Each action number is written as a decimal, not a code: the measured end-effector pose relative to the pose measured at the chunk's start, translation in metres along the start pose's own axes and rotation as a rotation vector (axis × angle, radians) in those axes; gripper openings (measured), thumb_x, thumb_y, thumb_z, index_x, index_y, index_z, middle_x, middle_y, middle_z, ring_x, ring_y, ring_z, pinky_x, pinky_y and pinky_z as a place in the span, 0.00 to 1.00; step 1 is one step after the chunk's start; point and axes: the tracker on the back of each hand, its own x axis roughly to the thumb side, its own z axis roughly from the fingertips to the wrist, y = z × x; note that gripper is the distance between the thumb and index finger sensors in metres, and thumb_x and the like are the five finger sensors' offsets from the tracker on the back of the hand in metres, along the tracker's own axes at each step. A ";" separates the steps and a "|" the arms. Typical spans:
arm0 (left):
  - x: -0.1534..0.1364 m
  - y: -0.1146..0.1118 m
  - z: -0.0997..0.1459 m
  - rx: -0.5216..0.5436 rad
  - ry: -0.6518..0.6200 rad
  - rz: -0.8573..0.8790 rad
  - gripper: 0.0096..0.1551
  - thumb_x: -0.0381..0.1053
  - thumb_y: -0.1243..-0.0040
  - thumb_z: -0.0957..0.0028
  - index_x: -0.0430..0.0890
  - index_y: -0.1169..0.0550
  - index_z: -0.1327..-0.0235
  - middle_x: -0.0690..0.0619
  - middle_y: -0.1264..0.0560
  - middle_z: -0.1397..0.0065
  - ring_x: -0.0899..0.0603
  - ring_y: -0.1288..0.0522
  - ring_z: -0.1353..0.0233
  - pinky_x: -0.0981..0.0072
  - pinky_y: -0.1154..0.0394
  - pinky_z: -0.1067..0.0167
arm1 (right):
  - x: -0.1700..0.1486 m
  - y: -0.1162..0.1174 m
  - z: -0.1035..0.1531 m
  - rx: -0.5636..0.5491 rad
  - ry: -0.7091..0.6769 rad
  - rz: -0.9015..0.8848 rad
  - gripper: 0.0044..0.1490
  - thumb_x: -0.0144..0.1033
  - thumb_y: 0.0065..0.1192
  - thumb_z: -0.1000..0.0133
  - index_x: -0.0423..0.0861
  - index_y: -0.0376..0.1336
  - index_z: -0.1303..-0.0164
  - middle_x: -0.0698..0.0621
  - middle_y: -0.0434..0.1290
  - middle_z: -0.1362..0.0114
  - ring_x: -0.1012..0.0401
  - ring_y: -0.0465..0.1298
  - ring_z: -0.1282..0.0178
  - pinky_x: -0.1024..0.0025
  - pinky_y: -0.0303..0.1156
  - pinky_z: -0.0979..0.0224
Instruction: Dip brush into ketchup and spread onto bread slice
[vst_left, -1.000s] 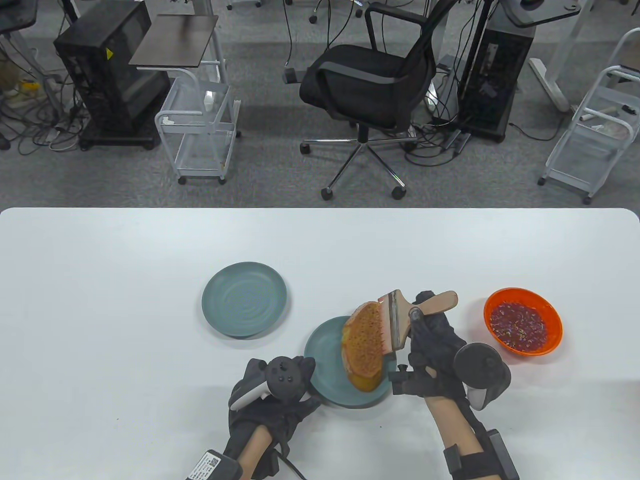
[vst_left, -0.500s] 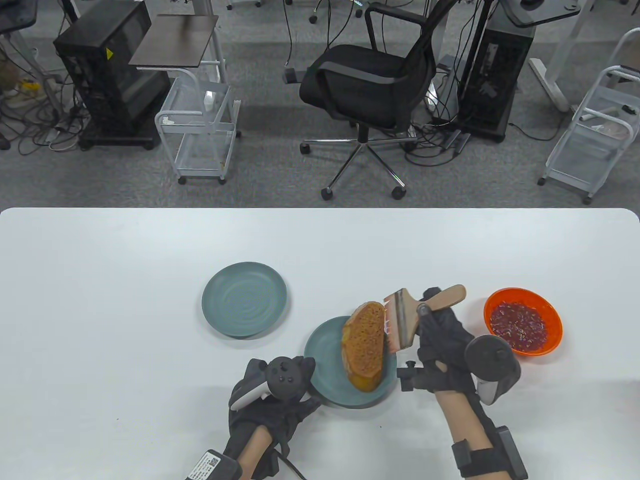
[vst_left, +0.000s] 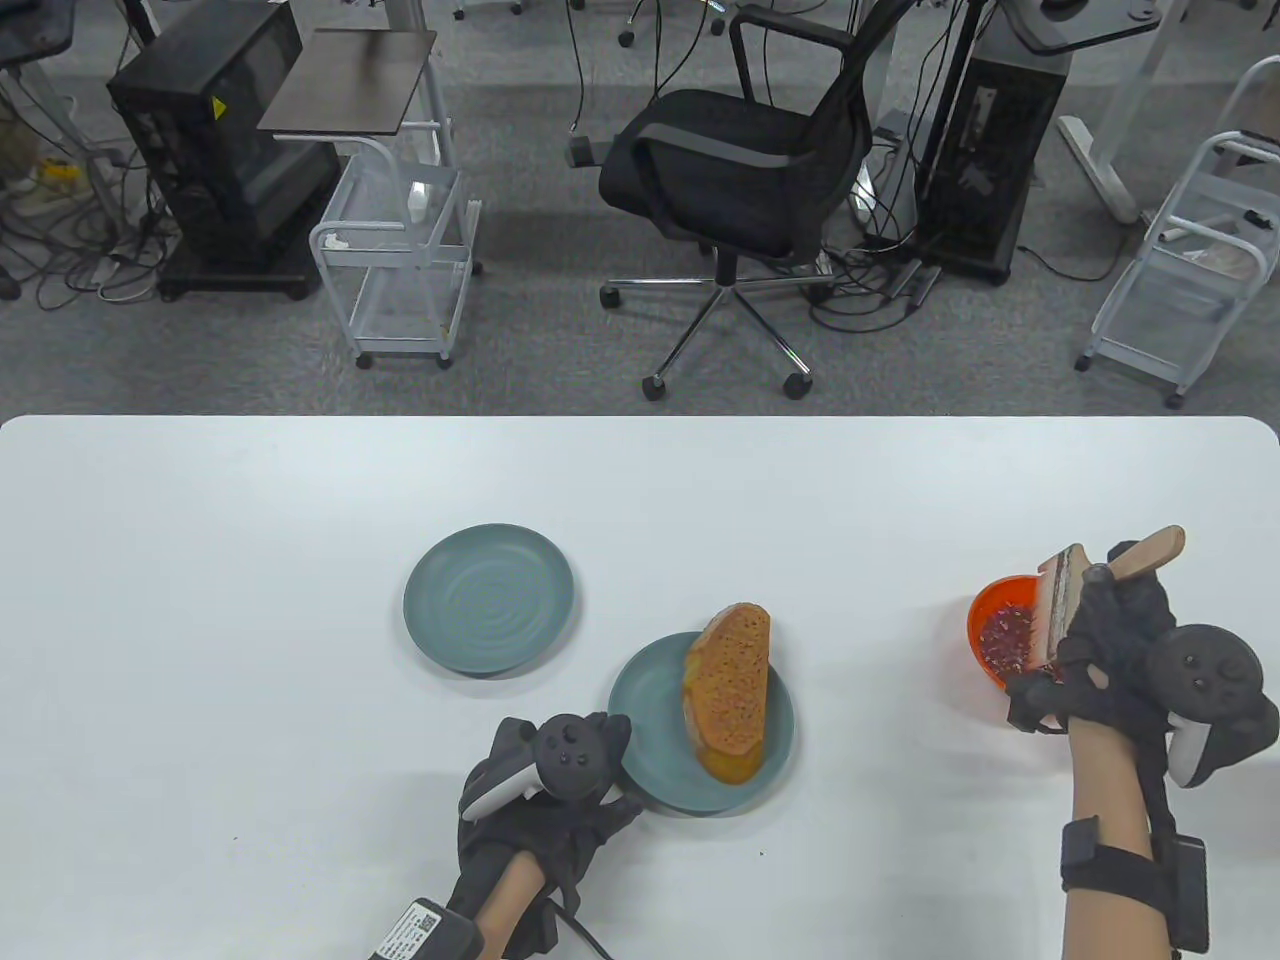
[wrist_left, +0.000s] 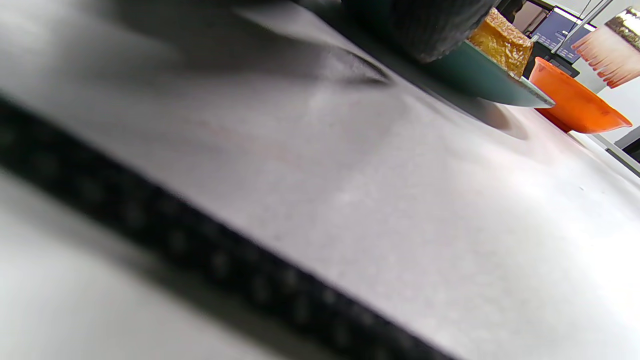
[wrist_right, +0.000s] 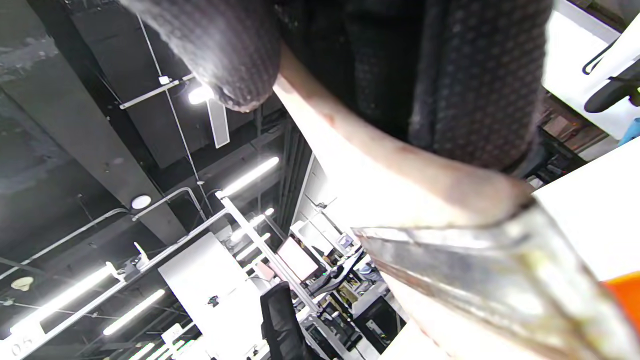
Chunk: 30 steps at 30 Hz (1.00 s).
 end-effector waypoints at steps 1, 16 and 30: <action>0.000 0.000 0.000 -0.001 0.000 -0.001 0.45 0.54 0.50 0.29 0.47 0.63 0.18 0.42 0.62 0.14 0.34 0.66 0.17 0.38 0.62 0.30 | -0.001 0.002 -0.001 0.018 0.003 0.026 0.31 0.33 0.65 0.41 0.34 0.64 0.29 0.28 0.72 0.36 0.37 0.83 0.46 0.52 0.85 0.52; 0.000 0.000 0.000 -0.005 -0.003 0.008 0.45 0.54 0.50 0.29 0.47 0.63 0.18 0.42 0.63 0.14 0.34 0.66 0.18 0.38 0.63 0.31 | -0.002 0.040 0.004 0.114 -0.015 0.159 0.31 0.33 0.65 0.41 0.34 0.64 0.29 0.28 0.72 0.36 0.37 0.83 0.47 0.52 0.85 0.52; 0.000 0.000 -0.001 -0.006 -0.004 0.009 0.45 0.54 0.50 0.29 0.47 0.63 0.18 0.42 0.63 0.14 0.34 0.66 0.18 0.38 0.63 0.31 | 0.013 0.029 0.006 0.079 -0.083 0.186 0.31 0.33 0.65 0.41 0.34 0.64 0.30 0.28 0.72 0.36 0.37 0.83 0.47 0.52 0.85 0.53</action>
